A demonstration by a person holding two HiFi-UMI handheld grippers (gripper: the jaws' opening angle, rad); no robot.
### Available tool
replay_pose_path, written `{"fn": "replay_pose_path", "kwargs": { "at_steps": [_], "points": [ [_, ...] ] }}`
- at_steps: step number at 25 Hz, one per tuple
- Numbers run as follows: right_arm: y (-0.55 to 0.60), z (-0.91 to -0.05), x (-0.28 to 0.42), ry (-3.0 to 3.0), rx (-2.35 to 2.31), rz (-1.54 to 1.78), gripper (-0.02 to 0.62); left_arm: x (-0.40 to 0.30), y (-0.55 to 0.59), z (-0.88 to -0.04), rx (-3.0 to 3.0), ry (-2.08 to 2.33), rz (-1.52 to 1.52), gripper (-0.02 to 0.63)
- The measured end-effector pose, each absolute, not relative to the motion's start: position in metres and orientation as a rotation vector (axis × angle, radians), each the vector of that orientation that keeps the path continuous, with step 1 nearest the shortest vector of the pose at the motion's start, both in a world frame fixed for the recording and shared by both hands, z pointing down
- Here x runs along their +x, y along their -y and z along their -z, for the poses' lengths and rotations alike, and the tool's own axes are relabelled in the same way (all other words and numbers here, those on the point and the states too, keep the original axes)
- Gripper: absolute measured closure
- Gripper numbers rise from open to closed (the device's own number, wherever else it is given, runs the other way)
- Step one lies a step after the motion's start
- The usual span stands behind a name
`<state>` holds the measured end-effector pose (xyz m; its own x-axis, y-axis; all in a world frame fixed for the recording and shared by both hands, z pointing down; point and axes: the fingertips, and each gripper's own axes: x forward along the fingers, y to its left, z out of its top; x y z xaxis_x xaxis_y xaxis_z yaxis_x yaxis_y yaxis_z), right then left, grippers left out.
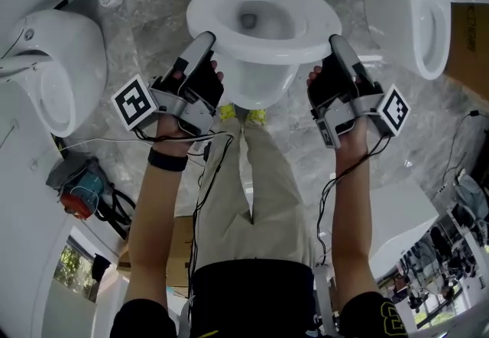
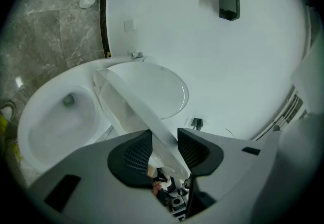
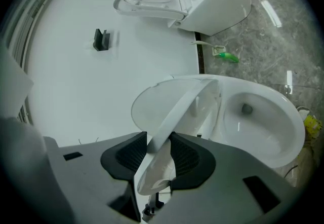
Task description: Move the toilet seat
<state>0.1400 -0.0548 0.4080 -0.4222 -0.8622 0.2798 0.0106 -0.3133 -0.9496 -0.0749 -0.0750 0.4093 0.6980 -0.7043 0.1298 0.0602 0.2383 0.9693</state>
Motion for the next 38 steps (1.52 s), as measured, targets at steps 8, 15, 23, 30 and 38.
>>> {"fn": "replay_pose_path", "kwargs": {
  "at_steps": [8, 15, 23, 30, 38],
  "points": [
    [0.095, -0.399, 0.144, -1.195, -1.050, 1.767, 0.425, -0.073, 0.113, -0.400, 1.129, 0.656, 0.613, 0.439],
    [0.159, -0.390, 0.144, -1.202, -1.026, 1.749, 0.413, -0.078, 0.176, -0.395, 1.138, 0.668, 0.677, 0.417],
    [0.154, -0.389, 0.145, -1.199, -1.004, 1.747, 0.403, -0.075, 0.173, -0.393, 1.115, 0.646, 0.691, 0.416],
    [0.152, -0.388, 0.145, -1.183, -1.016, 1.725, 0.402, -0.075, 0.172, -0.394, 1.094, 0.644, 0.707, 0.402],
    [0.209, -0.385, 0.150, -1.180, -1.023, 1.720, 0.400, -0.072, 0.226, -0.393, 1.074, 0.659, 0.714, 0.393]
  ]
}}
